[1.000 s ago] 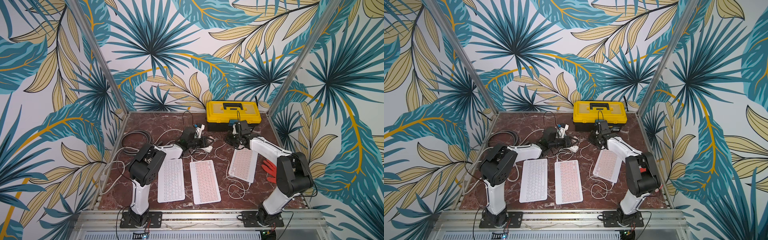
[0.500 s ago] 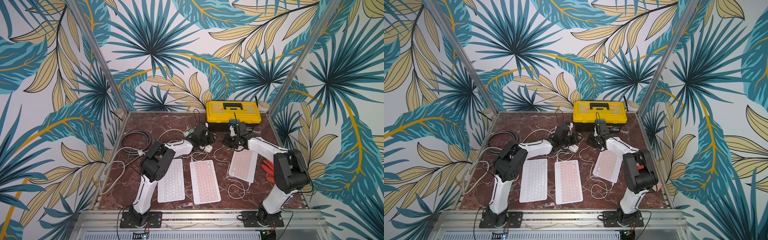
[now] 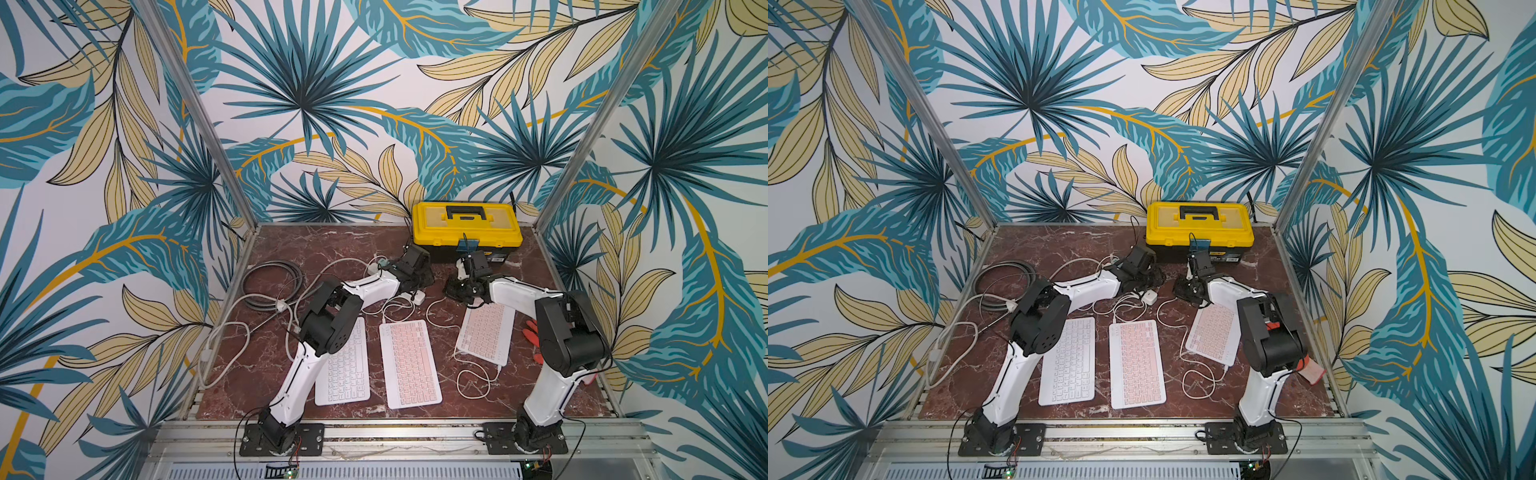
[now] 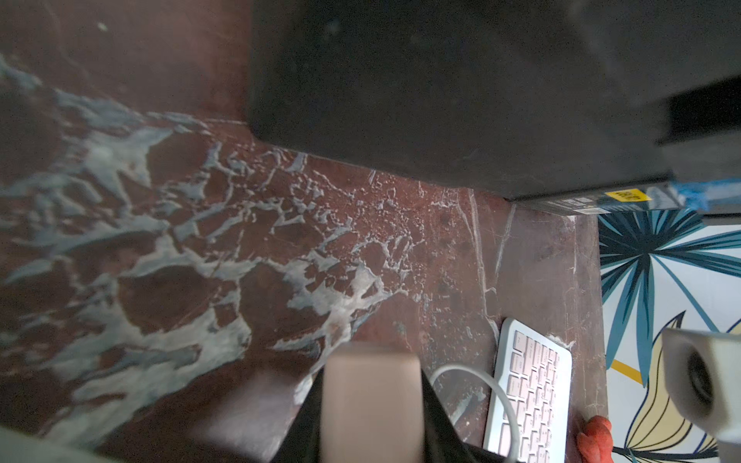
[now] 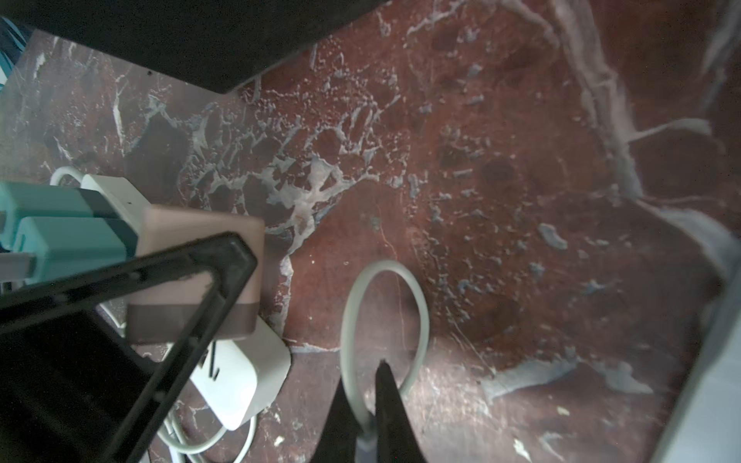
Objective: Unplug the wireless keyboard
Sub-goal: Place the plug at the center of the board.
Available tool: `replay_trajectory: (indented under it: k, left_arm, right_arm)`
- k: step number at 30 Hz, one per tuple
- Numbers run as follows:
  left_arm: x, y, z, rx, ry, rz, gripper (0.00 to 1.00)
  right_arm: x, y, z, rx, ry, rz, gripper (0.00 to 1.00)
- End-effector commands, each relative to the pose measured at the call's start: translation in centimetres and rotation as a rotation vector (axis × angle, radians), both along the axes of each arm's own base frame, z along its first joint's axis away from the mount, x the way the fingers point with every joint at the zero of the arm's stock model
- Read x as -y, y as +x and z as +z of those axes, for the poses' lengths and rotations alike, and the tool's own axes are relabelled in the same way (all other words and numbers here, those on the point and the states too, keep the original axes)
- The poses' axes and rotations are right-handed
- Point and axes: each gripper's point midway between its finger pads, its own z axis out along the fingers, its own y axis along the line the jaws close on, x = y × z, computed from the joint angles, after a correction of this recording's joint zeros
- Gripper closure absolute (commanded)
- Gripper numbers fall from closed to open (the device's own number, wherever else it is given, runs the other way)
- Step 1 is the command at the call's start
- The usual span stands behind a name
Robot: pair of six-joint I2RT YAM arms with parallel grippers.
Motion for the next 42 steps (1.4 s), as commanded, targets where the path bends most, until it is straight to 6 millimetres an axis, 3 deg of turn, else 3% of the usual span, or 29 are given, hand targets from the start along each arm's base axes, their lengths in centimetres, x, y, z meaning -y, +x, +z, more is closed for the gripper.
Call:
replay_trajectory:
  k: [1,4,13,22,27,32,42]
  left_arm:
    - [0.6,0.2,-0.1,-0.011,-0.002,-0.002,0.95]
    - [0.6,0.1,-0.7,-0.026,0.0,0.004,0.91]
    - [0.8,0.0,-1.0,-0.043,-0.004,0.005,0.54]
    - [0.9,1.0,1.3,0.021,0.001,-0.014,0.39]
    - [0.4,1.0,3.5,0.062,0.001,-0.024,0.37]
    - [0.1,0.6,6.4,0.124,0.003,-0.069,0.37]
    - [-0.7,-1.8,8.6,0.178,0.029,-0.192,0.38]
  right_arm:
    - [0.3,0.6,-0.7,0.008,-0.036,0.014,0.86]
    - [0.5,1.0,-0.6,0.008,-0.058,0.015,0.8]
    - [1.2,0.8,0.2,-0.01,-0.125,0.05,0.61]
    - [1.4,-0.1,3.2,0.012,-0.136,0.074,0.51]
    - [1.4,-0.9,5.7,0.047,-0.123,0.086,0.44]
    - [1.7,-2.4,7.4,0.038,-0.111,0.08,0.42]
    - [6.2,-9.2,6.3,-0.153,-0.208,-0.155,0.48]
